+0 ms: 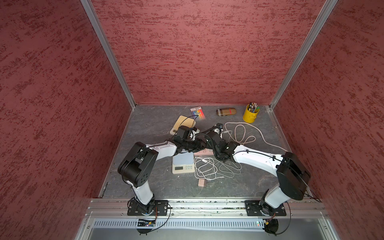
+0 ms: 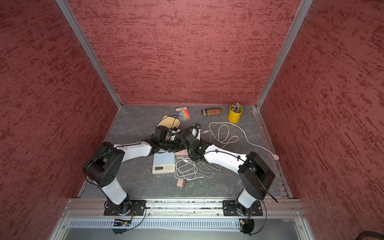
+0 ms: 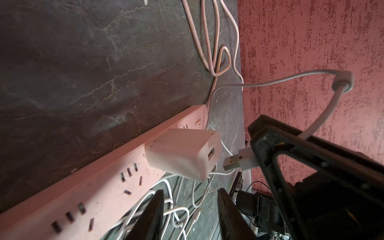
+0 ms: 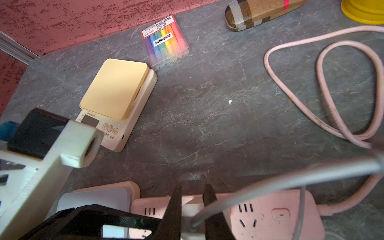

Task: Charge the electronic scale
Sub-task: Insert the charging cable into the plug.

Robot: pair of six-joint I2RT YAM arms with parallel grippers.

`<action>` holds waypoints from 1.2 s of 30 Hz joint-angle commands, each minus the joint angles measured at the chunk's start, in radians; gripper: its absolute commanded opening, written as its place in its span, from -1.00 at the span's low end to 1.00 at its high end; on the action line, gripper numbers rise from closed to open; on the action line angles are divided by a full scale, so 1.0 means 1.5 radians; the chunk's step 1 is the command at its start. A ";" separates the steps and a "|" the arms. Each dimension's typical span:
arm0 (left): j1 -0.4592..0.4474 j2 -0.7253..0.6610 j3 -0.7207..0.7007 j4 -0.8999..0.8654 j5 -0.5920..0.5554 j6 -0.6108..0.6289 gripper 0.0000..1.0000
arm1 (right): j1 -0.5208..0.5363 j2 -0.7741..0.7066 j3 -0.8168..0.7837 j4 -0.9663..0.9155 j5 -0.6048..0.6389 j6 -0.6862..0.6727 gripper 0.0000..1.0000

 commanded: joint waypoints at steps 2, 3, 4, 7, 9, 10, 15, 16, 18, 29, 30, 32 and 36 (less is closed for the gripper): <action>-0.004 0.011 -0.013 0.074 0.003 -0.080 -0.25 | 0.013 0.013 -0.004 -0.004 0.055 0.001 -1.00; -0.004 0.011 -0.014 0.069 -0.004 -0.084 -0.28 | 0.015 0.016 -0.004 -0.004 0.057 0.000 -1.00; -0.003 0.010 -0.014 0.063 -0.008 -0.084 -0.29 | 0.016 0.018 -0.004 -0.003 0.058 0.000 -1.00; 0.000 0.010 -0.017 0.046 -0.020 -0.085 -0.34 | 0.020 0.024 -0.005 -0.002 0.067 0.001 -1.00; 0.003 0.010 -0.021 0.043 -0.023 -0.087 -0.37 | 0.024 0.027 -0.009 0.001 0.075 0.002 -1.00; 0.004 0.011 -0.023 0.043 -0.023 -0.087 -0.38 | 0.025 0.027 -0.010 0.002 0.078 0.002 -1.00; 0.009 0.017 -0.022 0.039 -0.019 -0.087 -0.40 | 0.026 0.038 -0.013 0.011 0.094 0.000 -1.00; 0.010 0.019 -0.022 0.039 -0.018 -0.088 -0.40 | 0.027 0.040 -0.013 0.012 0.098 -0.001 -1.00; 0.012 0.022 -0.023 0.038 -0.018 -0.088 -0.41 | 0.027 0.042 -0.012 0.014 0.104 -0.005 -1.00; 0.019 0.048 -0.013 0.020 -0.020 -0.103 -0.43 | 0.030 0.048 -0.018 0.032 0.121 -0.040 -1.00; 0.020 0.049 -0.012 0.019 -0.019 -0.106 -0.43 | 0.031 0.050 -0.017 0.036 0.119 -0.045 -1.00; 0.020 0.055 -0.013 0.021 -0.018 -0.111 -0.44 | 0.034 0.052 -0.020 0.046 0.116 -0.053 -1.00; 0.020 0.061 -0.014 0.024 -0.017 -0.121 -0.45 | 0.042 0.048 -0.037 0.083 0.103 -0.071 -1.00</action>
